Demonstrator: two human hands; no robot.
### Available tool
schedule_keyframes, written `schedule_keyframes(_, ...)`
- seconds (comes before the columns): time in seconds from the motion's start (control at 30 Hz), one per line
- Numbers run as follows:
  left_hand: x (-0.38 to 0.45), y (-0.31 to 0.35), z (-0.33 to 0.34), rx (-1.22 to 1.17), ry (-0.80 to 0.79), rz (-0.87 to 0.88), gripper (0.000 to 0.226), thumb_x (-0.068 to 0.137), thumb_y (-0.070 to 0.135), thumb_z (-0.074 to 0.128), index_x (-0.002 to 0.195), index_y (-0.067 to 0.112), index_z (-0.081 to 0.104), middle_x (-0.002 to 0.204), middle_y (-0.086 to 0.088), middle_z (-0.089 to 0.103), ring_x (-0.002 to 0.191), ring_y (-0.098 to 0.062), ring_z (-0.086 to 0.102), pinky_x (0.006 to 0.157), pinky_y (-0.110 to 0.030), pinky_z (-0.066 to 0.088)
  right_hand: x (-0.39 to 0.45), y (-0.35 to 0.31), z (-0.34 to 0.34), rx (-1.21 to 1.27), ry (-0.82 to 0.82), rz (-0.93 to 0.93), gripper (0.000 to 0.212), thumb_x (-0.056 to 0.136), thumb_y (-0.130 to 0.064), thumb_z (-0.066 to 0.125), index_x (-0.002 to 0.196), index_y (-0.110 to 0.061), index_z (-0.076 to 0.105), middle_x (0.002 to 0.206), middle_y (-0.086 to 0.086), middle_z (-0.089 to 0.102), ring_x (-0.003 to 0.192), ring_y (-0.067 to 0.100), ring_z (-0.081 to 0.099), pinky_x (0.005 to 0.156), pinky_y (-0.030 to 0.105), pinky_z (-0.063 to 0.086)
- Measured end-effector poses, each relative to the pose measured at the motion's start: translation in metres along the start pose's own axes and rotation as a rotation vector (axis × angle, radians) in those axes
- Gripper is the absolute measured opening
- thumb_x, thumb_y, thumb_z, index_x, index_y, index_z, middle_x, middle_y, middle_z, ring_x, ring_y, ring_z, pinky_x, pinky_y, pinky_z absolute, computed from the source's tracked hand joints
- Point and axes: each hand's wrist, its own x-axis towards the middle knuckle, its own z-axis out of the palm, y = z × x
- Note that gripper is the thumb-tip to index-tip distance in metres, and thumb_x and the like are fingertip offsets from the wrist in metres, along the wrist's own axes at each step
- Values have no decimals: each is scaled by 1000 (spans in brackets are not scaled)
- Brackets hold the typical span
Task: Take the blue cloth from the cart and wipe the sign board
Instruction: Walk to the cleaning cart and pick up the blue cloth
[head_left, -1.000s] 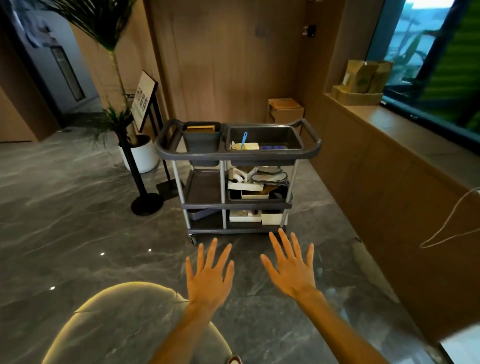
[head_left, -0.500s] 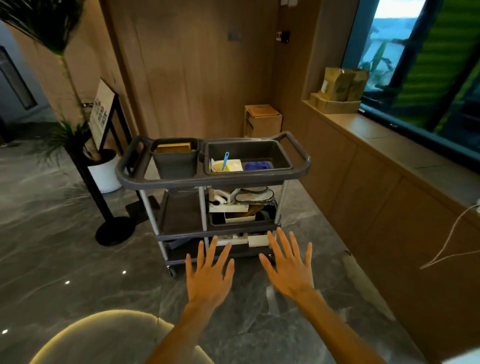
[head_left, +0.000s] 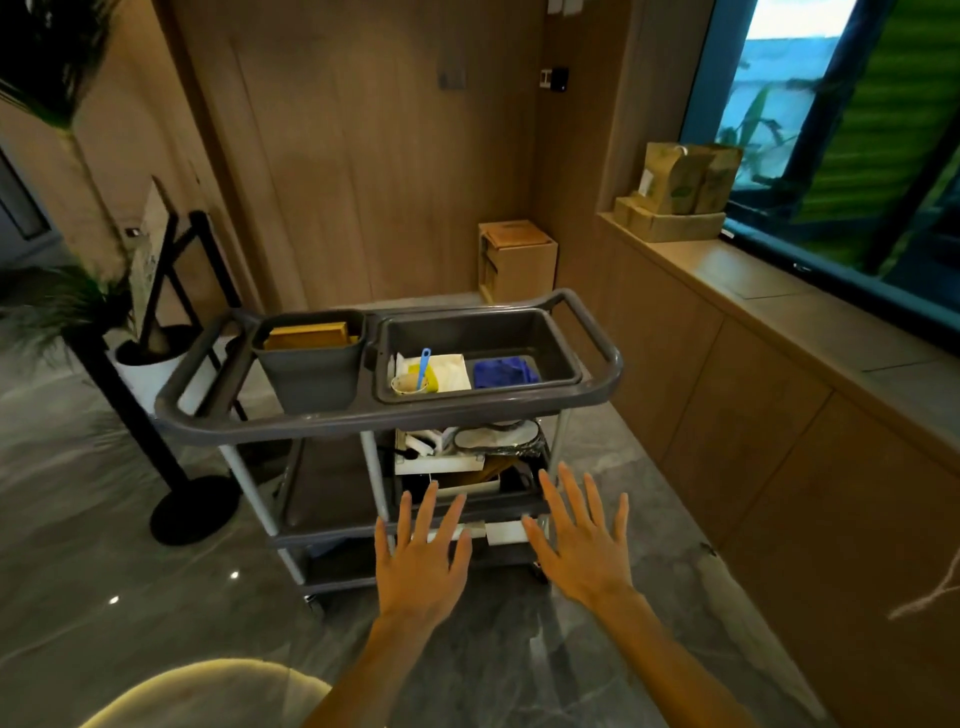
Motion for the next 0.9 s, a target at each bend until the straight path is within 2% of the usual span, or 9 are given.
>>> schedule_keyframes(0.13,57,26,7,-2,-16,-23,53,92,67,3,140,58,-16,160,14,-17,147,-19,-20,118,-55,-7,55,28,-4,7,-19,-8,75,84,-79,-3,148,-46,-23,163,-9,-20,148,20,-21,111,58,-23)
schedule_keyframes(0.23,96,46,9,-9,-4,-29,54,94,65,7,141,55,-16,162,13,-15,148,-21,-18,119,-55,-5,92,48,-8,-6,-20,-19,75,85,-79,-2,150,-46,-18,165,-7,-14,151,22,-14,113,59,-18)
schedule_keyframes(0.37,147,67,8,-2,16,-21,57,95,63,11,149,51,-5,164,9,-9,149,-23,-15,119,-57,2,145,71,-15,-5,-7,-28,79,83,-78,-5,152,-41,-14,166,-5,-7,153,22,-8,115,61,-12)
schedule_keyframes(0.43,166,74,9,8,23,-14,58,96,62,11,151,50,-2,164,9,-11,149,-23,-15,119,-57,3,166,79,-15,-17,-2,-41,79,83,-78,-5,152,-41,-14,166,-5,-8,153,23,-8,115,61,-10)
schedule_keyframes(0.53,217,82,13,-17,30,-15,56,97,62,12,148,52,-9,163,10,-13,149,-23,-15,120,-55,0,217,89,-13,-16,-6,-43,73,86,-77,-1,151,-46,-14,165,-6,-14,152,24,-9,116,62,-7)
schedule_keyframes(0.67,256,81,14,-29,40,2,56,98,59,17,151,51,-1,164,12,-10,150,-20,-13,119,-53,-3,253,89,-12,-27,-27,-49,70,88,-75,5,148,-47,-18,163,-7,-17,151,23,-14,119,63,-5)
schedule_keyframes(0.77,266,76,23,-36,42,33,56,97,59,14,150,52,-4,163,13,-12,148,-18,-18,119,-53,-4,258,90,-6,-38,-28,-60,72,84,-78,-4,146,-48,-23,160,-9,-23,149,20,-17,118,63,-8)
schedule_keyframes(0.9,333,59,39,-24,34,18,56,93,65,7,145,58,-13,162,14,-14,148,-18,-20,118,-53,-6,319,83,8,-8,-51,-37,76,78,-80,-11,145,-47,-24,160,-10,-22,151,21,-15,117,61,-9)
